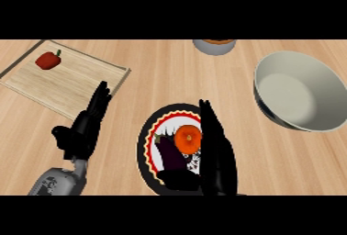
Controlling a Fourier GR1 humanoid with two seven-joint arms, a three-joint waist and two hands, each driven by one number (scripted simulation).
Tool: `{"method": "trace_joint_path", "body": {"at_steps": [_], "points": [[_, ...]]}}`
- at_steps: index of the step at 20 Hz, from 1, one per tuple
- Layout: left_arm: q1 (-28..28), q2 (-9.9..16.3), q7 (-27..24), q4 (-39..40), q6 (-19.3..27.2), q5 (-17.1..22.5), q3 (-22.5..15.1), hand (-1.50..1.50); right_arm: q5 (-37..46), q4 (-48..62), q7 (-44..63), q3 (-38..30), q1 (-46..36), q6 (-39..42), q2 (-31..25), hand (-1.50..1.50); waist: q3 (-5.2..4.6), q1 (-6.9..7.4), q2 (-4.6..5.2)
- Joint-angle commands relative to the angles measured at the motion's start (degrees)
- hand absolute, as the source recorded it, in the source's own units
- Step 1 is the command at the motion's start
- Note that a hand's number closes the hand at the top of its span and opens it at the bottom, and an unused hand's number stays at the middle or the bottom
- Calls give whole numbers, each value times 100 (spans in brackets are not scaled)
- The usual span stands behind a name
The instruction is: Pick the squash from the plate and place it in the bowl
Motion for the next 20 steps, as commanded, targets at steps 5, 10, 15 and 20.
{"method": "trace_joint_path", "body": {"at_steps": [5,10,15,20], "points": [[-613,-312,238,435,-164,-261,280,0,-237,-481,-253,71,512,-337,30,-150,1,-45,6],[-87,-245,450,-148,-323,-362,351,0,-675,-95,-558,-206,307,-756,31,-150,3,2,3],[92,-454,-23,72,-468,-527,485,0,-474,-58,-527,341,660,-1185,31,-150,1,-9,2],[99,-258,-110,121,-868,-337,837,0,-1045,370,-708,195,274,-1608,31,-150,0,16,3]]}}
